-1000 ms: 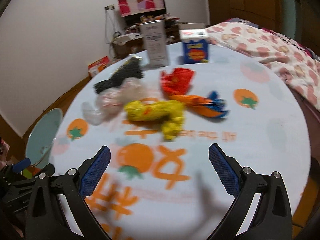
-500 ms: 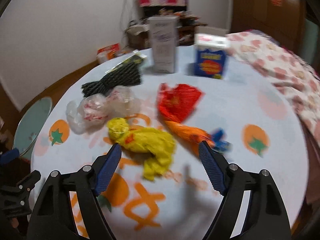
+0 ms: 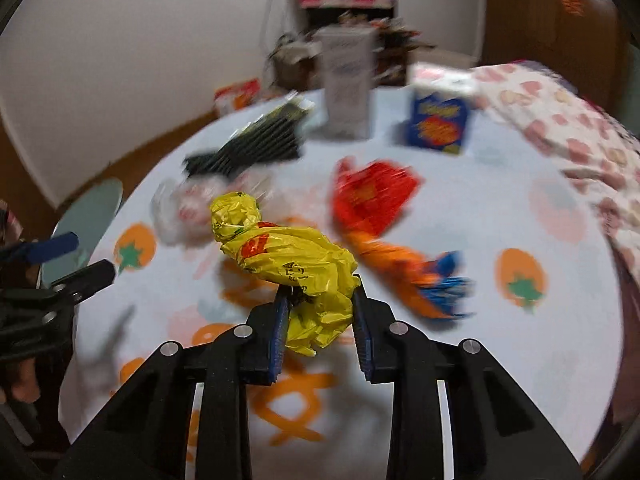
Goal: Collect trash
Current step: 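Grasp the yellow plastic bag with the right tool while the left tool grasps the clear plastic bags, then carry the clear bags with the left tool while the right tool carries the yellow bag toward the bin, then hold the clear bags with the left tool while the right tool holds the yellow bag over the bin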
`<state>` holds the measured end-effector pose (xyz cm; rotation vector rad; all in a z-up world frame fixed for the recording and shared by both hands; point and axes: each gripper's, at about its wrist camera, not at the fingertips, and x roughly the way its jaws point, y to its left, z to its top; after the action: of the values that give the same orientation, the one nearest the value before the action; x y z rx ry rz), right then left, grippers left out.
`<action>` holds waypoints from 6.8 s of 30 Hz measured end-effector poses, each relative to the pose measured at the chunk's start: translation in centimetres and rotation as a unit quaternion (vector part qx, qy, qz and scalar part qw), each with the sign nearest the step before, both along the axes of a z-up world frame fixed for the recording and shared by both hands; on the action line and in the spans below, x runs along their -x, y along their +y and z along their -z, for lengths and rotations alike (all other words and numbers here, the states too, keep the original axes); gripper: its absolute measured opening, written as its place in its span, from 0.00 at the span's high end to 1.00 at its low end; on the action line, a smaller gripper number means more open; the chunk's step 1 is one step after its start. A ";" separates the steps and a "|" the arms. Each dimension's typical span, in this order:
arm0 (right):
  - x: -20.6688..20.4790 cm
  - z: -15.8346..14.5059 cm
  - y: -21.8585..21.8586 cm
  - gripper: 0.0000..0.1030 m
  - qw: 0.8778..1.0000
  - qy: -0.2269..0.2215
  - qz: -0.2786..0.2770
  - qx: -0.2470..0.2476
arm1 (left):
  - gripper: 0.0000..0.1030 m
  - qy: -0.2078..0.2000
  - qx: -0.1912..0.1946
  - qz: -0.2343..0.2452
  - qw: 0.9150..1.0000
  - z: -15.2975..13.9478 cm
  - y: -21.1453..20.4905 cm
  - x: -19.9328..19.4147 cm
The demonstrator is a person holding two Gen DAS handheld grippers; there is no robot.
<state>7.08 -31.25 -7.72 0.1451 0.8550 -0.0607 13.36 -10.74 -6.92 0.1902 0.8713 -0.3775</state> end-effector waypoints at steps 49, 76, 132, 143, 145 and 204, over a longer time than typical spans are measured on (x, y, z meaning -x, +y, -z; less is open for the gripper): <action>7.6 -2.5 3.4 0.71 0.994 -0.020 0.107 -0.011 | 0.67 -0.011 -0.014 -0.025 1.000 -0.8 4.2 5.4; 10.5 -1.8 3.1 0.71 0.991 -0.009 0.133 -0.016 | 0.67 0.000 -0.009 -0.007 1.000 -0.3 3.9 7.4; 4.2 -3.9 14.8 0.71 1.000 -0.024 -0.002 0.005 | 0.67 -0.026 0.012 -0.103 0.994 -2.8 13.5 6.2; 2.3 -4.0 16.9 0.71 0.999 -0.025 -0.022 -0.003 | 0.67 -0.029 0.012 -0.138 0.990 -3.1 15.9 5.0; 1.8 -4.1 17.4 0.71 0.999 -0.026 -0.026 -0.002 | 0.67 -0.029 0.013 -0.146 0.989 -3.2 16.4 4.8; -13.4 0.9 28.2 0.70 0.996 0.030 -0.085 0.024 | 0.66 0.024 -0.027 -0.257 0.966 2.3 22.0 -8.8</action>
<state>20.49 -3.09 -8.66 0.0248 0.9213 0.0747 22.16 11.21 -9.23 0.0002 0.9435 0.1261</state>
